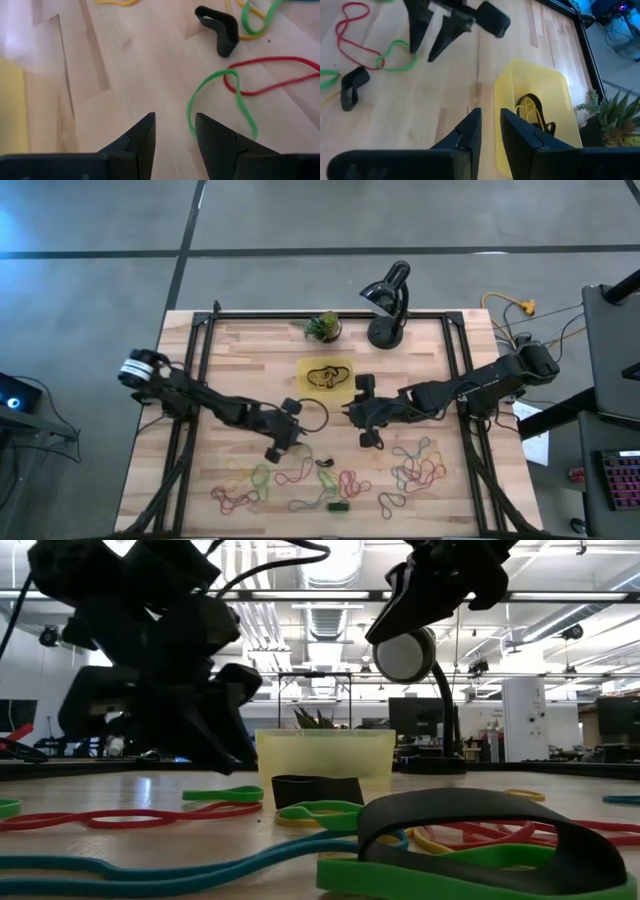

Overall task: Pick and place rubber bands into bin
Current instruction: Put the green rubber band in the yellow bin

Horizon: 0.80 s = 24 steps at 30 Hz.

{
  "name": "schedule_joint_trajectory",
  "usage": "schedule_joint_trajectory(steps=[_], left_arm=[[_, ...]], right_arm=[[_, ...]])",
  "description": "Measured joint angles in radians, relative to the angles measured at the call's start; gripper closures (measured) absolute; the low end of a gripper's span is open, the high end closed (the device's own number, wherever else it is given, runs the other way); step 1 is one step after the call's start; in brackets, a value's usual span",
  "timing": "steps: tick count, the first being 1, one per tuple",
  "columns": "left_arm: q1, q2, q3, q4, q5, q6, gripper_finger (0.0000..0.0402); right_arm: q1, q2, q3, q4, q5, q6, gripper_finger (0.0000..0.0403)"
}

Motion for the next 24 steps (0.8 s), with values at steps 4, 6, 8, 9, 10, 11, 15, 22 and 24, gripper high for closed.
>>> schedule_joint_trajectory(steps=[4,6,8,9,10,11,15,22,24], left_arm=[[0.000,0.041,0.029,0.000,0.009,0.000,0.0278],[0.001,0.060,0.033,0.006,0.033,0.000,0.0278],[0.000,0.081,0.038,0.024,0.063,-0.001,0.0278],[0.000,0.089,0.039,0.026,0.070,-0.001,0.0278],[0.000,0.097,0.042,0.027,0.071,-0.001,0.0278],[0.000,0.106,0.044,0.036,0.074,-0.002,0.0278],[0.003,0.119,0.044,0.056,0.077,-0.013,0.0281],[0.008,0.116,0.042,0.045,0.084,-0.026,0.0352],[0.008,0.116,0.042,0.044,0.085,-0.015,0.0383]], right_arm=[[0.001,0.000,0.000,0.000,-0.001,0.000,0.0340],[0.000,0.000,0.000,0.000,-0.001,0.000,0.0339],[0.000,0.000,0.000,0.000,-0.001,0.001,0.0340],[0.000,0.000,0.000,0.000,-0.001,0.003,0.0341],[0.000,0.000,0.000,0.000,-0.001,0.005,0.0341],[0.000,0.000,0.000,-0.001,-0.001,0.005,0.0342],[0.000,0.000,0.000,-0.004,-0.001,0.007,0.0342],[0.000,0.000,0.000,-0.005,-0.001,0.007,0.0342],[0.000,0.001,0.000,-0.007,-0.001,0.007,0.0344]])
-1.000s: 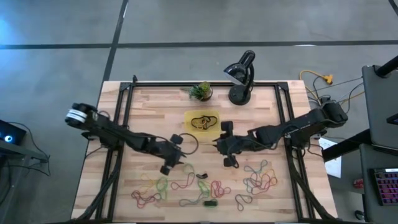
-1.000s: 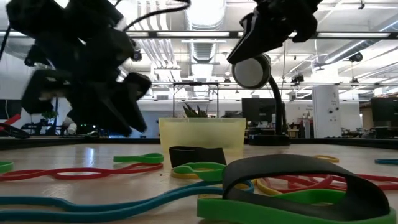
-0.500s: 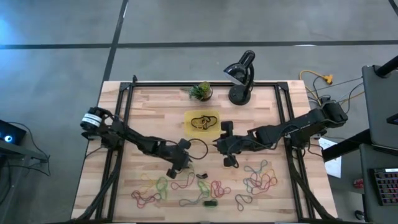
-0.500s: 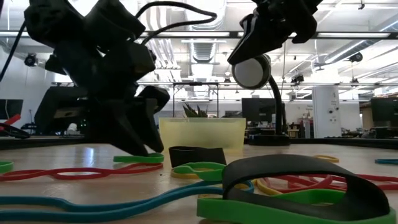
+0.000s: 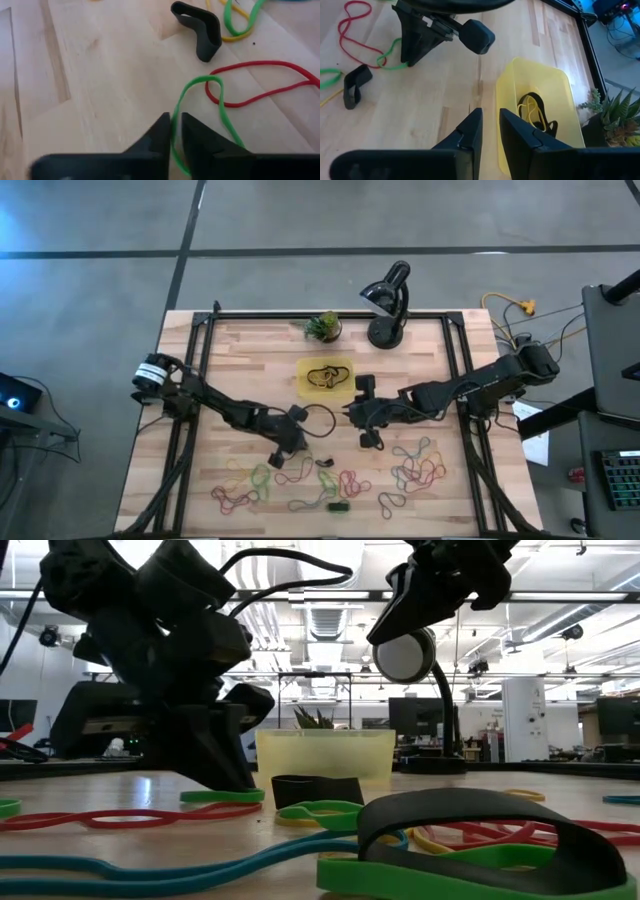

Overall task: Pick and place rubber bands into bin
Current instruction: Put the green rubber band in the yellow bin

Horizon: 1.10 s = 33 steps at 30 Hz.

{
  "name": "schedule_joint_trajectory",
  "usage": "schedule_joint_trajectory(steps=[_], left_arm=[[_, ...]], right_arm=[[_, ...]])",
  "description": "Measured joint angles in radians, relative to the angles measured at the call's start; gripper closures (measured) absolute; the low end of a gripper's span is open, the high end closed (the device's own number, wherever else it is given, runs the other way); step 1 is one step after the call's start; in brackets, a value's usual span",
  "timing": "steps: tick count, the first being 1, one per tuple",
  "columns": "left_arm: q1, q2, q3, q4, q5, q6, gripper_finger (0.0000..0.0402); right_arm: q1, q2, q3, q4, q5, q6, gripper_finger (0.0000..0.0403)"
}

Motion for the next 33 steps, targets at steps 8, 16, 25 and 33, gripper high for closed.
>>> schedule_joint_trajectory(steps=[8,16,25,33], left_arm=[[0.001,-0.038,0.000,-0.024,-0.074,0.038,0.0401],[0.000,-0.230,-0.006,-0.090,-0.211,0.076,0.0401],[0.092,-0.374,-0.011,-0.036,-0.390,0.255,0.0402],[0.299,-0.333,-0.010,0.106,-0.287,0.310,0.0402]], right_arm=[[0.000,0.000,0.000,-0.003,0.000,0.000,0.0342],[0.000,0.000,0.000,-0.031,0.000,0.019,0.0342],[0.000,0.000,0.000,-0.038,0.000,0.026,0.0346],[0.000,0.000,0.000,-0.042,0.000,0.024,0.0346]])
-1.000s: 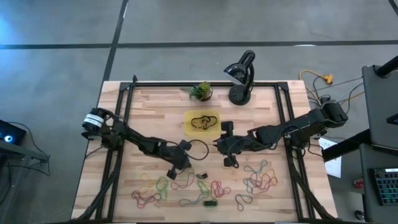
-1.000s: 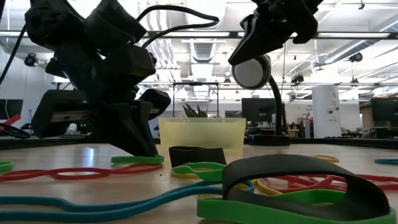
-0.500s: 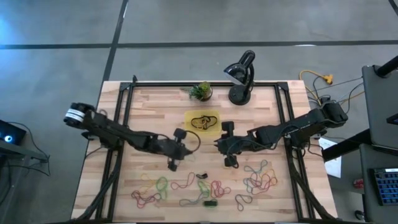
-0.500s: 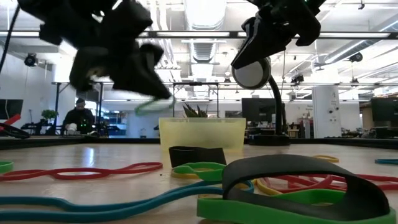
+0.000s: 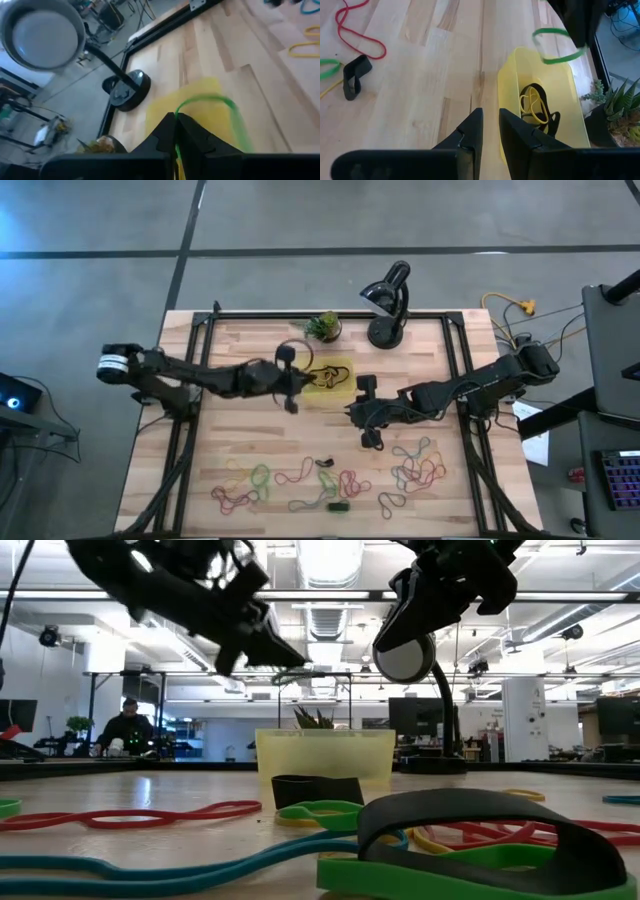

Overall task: Pick and place rubber bands into bin
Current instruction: Put the green rubber band in the yellow bin, then put the yellow rubber band in the yellow bin

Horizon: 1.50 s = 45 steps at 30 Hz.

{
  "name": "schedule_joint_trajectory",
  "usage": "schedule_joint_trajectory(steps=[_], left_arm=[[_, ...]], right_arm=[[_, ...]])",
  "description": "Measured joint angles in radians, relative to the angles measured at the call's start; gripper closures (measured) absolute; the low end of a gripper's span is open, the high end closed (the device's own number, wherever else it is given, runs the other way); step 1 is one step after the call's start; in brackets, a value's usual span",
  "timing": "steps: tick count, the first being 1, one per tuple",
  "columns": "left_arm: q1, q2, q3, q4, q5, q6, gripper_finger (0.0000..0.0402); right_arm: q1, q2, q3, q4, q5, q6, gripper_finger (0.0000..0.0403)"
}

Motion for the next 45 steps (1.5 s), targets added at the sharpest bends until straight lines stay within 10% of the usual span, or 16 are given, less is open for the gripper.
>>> schedule_joint_trajectory(steps=[23,45], left_arm=[[0.180,0.252,0.092,0.054,0.122,-0.113,0.0352],[0.042,-0.082,0.001,-0.410,0.126,-0.192,0.0297]], right_arm=[[0.000,0.000,-0.001,-0.003,0.000,0.019,0.0346],[0.009,0.001,-0.218,0.000,-0.208,0.365,0.0346]])
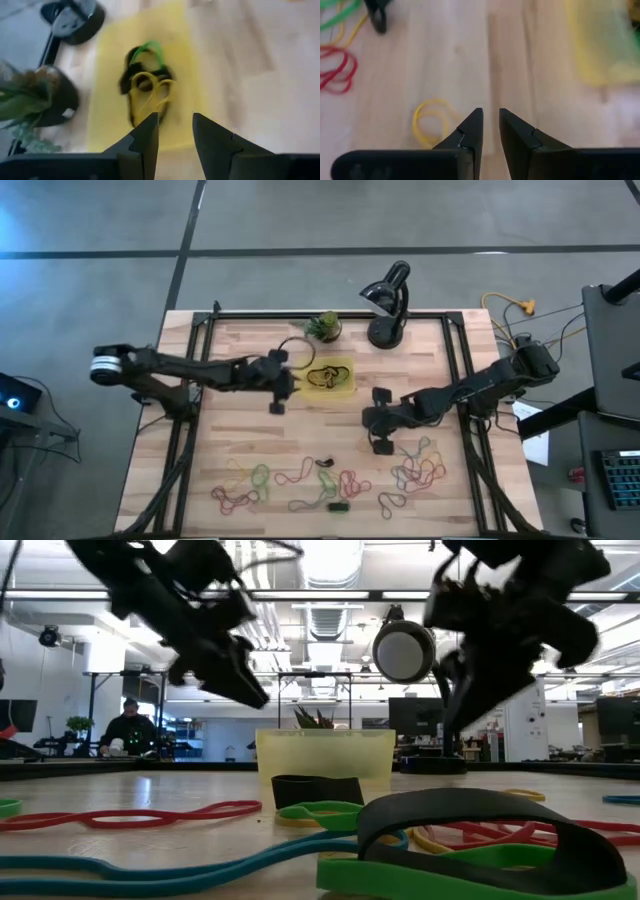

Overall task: Pick and place rubber bands into bin
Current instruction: Put the yellow rubber band in the yellow bin

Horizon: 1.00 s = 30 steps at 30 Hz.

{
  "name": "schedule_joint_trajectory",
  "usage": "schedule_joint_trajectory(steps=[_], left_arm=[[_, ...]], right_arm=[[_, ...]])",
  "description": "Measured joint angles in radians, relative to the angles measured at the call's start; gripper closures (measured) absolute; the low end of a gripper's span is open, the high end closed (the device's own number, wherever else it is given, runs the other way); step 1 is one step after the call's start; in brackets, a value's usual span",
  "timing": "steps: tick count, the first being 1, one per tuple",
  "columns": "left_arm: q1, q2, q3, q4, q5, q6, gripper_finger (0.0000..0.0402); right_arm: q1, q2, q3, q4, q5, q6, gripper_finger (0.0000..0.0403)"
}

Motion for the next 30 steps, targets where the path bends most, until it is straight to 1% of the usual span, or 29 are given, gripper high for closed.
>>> schedule_joint_trajectory(steps=[6,10,13,21,30], left_arm=[[-0.106,-0.149,-0.093,0.019,0.001,-0.028,0.0297],[-0.146,-0.225,-0.144,0.020,0.000,-0.056,0.0297],[-0.161,-0.268,-0.185,0.055,0.000,-0.057,0.0297],[-0.165,-0.332,-0.253,0.108,0.000,-0.080,0.0297],[-0.166,-0.330,-0.256,0.114,0.000,-0.103,0.0297]], right_arm=[[0.050,0.000,-0.040,0.017,-0.012,0.079,0.0346],[0.079,0.000,-0.065,0.116,-0.012,0.067,0.0346],[0.085,0.000,-0.087,0.181,-0.012,0.048,0.0346],[0.089,0.000,-0.122,0.196,-0.012,0.083,0.0346],[0.140,0.000,-0.166,0.290,-0.008,0.082,0.0346]])
